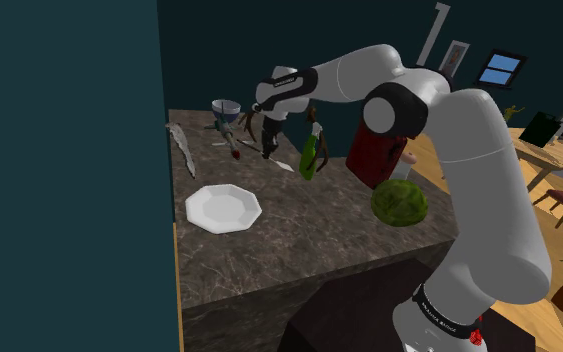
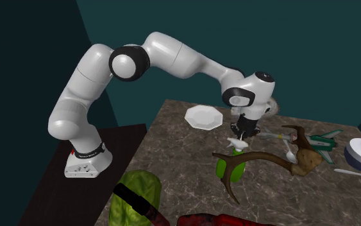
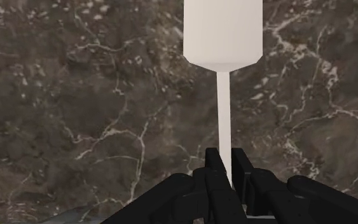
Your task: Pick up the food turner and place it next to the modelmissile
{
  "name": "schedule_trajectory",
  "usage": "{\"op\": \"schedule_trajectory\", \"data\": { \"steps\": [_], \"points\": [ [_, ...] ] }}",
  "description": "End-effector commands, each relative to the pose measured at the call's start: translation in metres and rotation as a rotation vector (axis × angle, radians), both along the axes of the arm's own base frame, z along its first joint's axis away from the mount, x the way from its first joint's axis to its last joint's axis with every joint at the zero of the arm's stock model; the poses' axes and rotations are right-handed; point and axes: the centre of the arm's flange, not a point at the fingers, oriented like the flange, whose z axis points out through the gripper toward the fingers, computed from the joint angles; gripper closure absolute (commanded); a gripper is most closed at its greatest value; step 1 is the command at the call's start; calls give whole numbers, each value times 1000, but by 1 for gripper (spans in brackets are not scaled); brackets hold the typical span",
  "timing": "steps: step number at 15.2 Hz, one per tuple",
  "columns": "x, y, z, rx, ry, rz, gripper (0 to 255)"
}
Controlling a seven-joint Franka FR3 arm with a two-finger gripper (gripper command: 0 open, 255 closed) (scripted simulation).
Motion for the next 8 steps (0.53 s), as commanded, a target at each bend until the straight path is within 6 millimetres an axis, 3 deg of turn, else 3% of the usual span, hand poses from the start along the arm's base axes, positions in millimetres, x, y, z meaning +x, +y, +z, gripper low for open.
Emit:
{"op": "schedule_trajectory", "data": {
  "steps": [1,8],
  "points": [
    [-1,1,-11,0,-1,0,255],
    [-1,1,-48,0,-1,0,255]
  ]
}}
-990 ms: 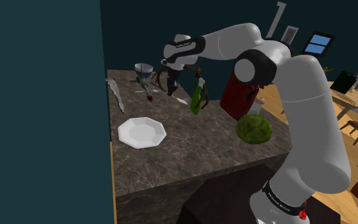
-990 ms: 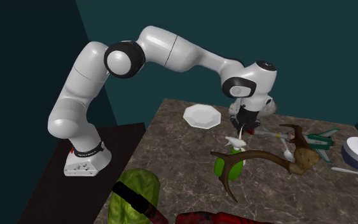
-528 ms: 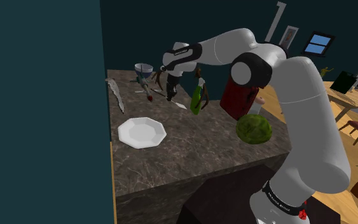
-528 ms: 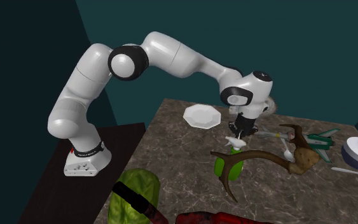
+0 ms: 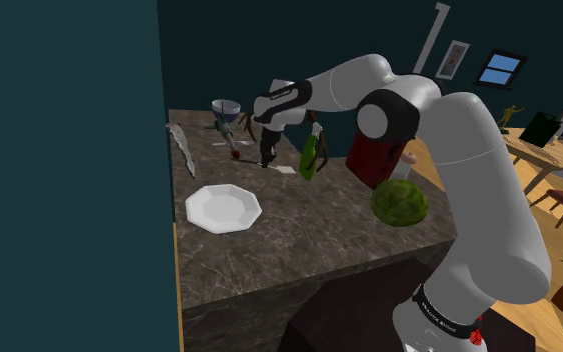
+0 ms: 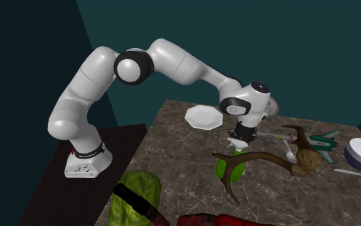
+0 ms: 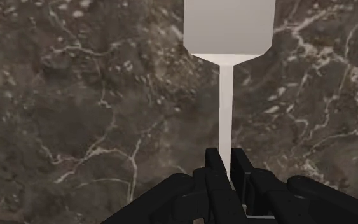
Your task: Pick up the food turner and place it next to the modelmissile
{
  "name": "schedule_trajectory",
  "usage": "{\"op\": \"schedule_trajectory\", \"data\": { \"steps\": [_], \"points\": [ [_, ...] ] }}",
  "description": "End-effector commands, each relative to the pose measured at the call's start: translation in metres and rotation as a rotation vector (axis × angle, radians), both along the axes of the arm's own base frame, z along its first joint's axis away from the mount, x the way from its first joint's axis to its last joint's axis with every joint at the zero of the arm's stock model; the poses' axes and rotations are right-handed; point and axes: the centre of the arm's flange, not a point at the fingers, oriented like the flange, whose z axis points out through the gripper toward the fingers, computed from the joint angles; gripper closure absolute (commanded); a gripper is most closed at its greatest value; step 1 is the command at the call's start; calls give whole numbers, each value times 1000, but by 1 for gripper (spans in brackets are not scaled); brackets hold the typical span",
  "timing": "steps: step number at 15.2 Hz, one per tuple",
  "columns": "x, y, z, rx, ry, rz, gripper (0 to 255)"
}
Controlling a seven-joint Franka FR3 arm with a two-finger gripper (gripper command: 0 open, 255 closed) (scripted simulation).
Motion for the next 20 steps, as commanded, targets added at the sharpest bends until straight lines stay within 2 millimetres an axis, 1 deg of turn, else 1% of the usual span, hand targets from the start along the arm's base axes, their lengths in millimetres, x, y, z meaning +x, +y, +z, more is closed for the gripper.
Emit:
{"op": "schedule_trajectory", "data": {
  "steps": [1,2,10,11,16,19,20],
  "points": [
    [1,0,-10,0,0,0,255],
    [0,0,-14,0,0,0,255],
    [1,0,-14,0,0,0,255],
    [1,0,-14,0,0,0,0],
    [1,0,-14,0,0,0,0],
    [-1,-2,26,0,0,0,0],
    [-1,-3,36,0,0,0,0]
  ]
}}
